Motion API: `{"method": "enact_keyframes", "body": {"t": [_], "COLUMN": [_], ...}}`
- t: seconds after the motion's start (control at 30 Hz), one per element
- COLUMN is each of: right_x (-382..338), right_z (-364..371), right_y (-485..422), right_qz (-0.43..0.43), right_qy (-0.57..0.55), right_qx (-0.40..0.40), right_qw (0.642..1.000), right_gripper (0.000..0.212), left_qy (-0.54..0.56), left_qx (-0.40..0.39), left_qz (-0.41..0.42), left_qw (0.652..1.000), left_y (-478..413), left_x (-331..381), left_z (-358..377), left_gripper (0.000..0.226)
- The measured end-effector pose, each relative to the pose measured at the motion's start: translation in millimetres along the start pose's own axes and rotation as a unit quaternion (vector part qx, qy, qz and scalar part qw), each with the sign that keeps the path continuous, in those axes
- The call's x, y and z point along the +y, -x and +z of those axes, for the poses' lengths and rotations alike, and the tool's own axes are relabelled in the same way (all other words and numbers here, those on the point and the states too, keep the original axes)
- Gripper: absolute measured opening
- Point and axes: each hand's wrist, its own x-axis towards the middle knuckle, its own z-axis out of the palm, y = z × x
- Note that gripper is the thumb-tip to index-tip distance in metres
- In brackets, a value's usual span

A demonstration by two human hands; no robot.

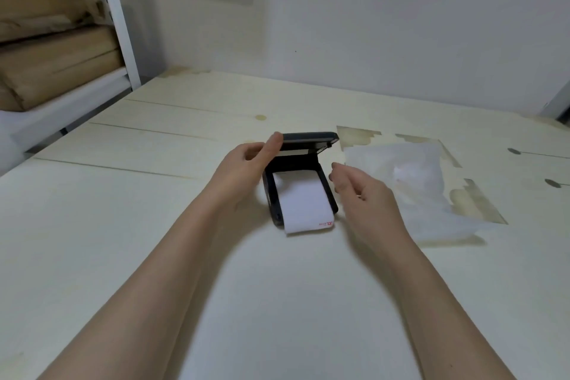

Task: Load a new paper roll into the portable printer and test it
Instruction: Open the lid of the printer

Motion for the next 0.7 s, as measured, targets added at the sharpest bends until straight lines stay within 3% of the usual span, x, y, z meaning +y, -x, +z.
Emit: {"method": "enact_keyframes", "body": {"t": [0.07,0.17,0.33,0.4,0.53,0.6,0.7], "right_x": [-0.9,2.8,10.6,14.9,16.2,13.7,8.1], "right_z": [1.8,4.0,9.5,12.9,12.1,10.7,10.5], "right_y": [0.1,-0.1,-0.5,-2.6,-4.9,-3.2,2.3], "right_qz": [-0.002,-0.026,-0.144,-0.180,-0.213,-0.227,-0.223], "right_qy": [0.035,0.053,0.192,0.241,0.136,0.110,0.156], "right_qx": [-0.018,-0.048,-0.166,-0.168,-0.067,-0.015,-0.067], "right_qw": [0.999,0.997,0.956,0.939,0.965,0.968,0.960], "right_gripper": [0.041,0.049,0.094,0.081,0.028,0.020,0.032], "left_qy": [0.002,0.035,0.066,0.062,0.054,0.044,0.034], "left_qx": [0.016,0.038,0.066,0.061,0.047,0.065,0.110], "left_qz": [-0.020,-0.081,-0.154,-0.154,-0.103,-0.088,-0.094], "left_qw": [1.000,0.995,0.984,0.984,0.992,0.993,0.989], "left_y": [-5.1,-16.8,-32.6,-32.0,-22.6,-19.1,-12.8], "left_x": [6.9,15.7,22.1,21.4,23.2,24.7,29.5], "left_z": [7.7,15.1,19.3,21.9,26.5,28.2,33.4], "left_gripper": [0.051,0.085,0.118,0.121,0.101,0.100,0.106]}}
